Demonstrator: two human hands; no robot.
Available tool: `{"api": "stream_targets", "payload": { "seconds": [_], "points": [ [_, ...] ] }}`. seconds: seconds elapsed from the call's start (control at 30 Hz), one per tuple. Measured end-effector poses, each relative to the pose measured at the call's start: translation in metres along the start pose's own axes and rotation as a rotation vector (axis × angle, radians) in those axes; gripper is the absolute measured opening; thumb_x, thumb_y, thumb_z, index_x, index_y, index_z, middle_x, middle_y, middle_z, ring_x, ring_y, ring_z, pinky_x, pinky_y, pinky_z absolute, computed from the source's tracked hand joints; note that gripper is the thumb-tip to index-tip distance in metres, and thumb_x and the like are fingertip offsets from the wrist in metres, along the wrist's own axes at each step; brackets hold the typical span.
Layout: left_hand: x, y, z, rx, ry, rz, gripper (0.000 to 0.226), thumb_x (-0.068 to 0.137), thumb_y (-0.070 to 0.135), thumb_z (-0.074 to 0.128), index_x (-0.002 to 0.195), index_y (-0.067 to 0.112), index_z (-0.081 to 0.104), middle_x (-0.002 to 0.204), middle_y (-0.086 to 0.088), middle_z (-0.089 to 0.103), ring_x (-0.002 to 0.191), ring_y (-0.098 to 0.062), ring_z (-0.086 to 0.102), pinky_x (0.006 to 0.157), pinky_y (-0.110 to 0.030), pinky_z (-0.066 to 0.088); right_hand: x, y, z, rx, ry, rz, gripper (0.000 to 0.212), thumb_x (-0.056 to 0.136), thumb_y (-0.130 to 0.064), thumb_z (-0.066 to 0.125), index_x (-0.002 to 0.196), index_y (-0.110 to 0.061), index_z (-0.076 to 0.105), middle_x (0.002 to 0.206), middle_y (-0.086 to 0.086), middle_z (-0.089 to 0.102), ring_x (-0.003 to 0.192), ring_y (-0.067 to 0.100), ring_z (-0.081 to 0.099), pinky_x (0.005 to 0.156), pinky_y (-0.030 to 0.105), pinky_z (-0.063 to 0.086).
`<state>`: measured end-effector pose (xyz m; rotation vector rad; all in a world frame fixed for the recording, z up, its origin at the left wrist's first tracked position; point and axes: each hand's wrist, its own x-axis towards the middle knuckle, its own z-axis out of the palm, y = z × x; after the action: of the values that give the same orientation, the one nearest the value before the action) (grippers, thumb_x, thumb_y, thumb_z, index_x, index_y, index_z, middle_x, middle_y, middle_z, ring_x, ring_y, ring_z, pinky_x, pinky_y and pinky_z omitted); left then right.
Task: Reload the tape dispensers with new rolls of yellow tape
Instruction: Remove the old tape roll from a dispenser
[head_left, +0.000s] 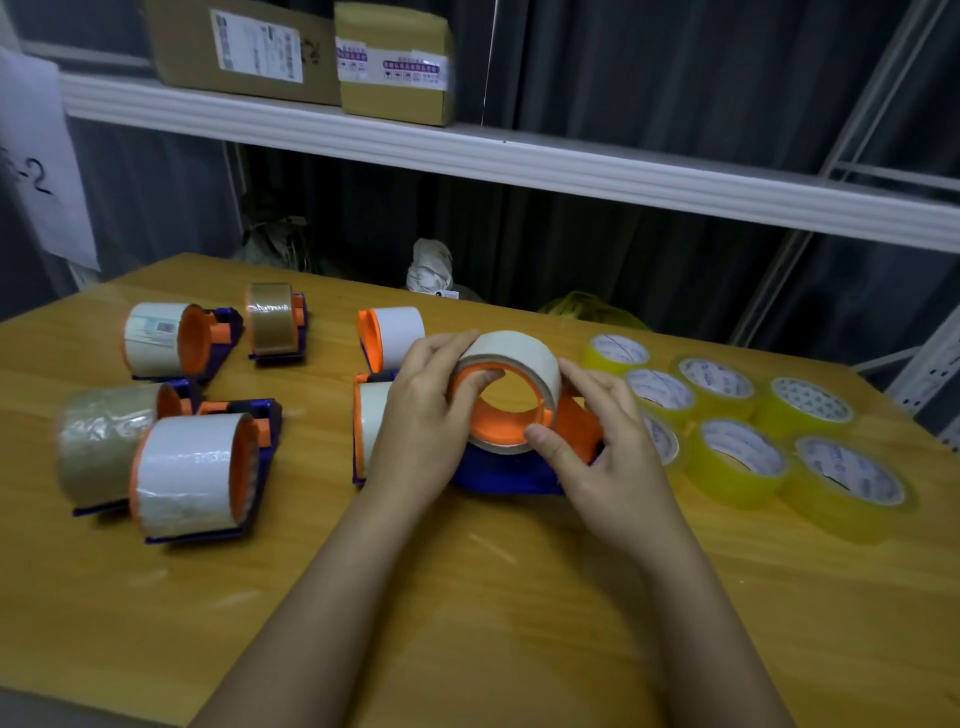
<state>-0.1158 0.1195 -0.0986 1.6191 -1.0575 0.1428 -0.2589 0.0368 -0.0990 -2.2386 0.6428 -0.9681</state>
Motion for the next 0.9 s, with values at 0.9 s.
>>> {"api": "stream_targets", "payload": {
  "seconds": [0.9],
  "points": [
    [-0.0067, 0.0075, -0.0077, -0.286, -0.116, -0.178, 0.04, 0.085, 0.018, 0.067, 0.123, 0.024, 0.058, 0.108, 0.018, 0.062, 0.099, 0.012, 0.057, 0.077, -0.004, 0.046, -0.0044, 0.0001, 0.0016, 0.006, 0.111, 0.032, 0.047, 0.088, -0.019, 0.068, 0.12, -0.036, 0.039, 0.118, -0.013, 0.044, 0.104, -0.019, 0.04, 0.082, 0.003, 0.037]
  ]
}}
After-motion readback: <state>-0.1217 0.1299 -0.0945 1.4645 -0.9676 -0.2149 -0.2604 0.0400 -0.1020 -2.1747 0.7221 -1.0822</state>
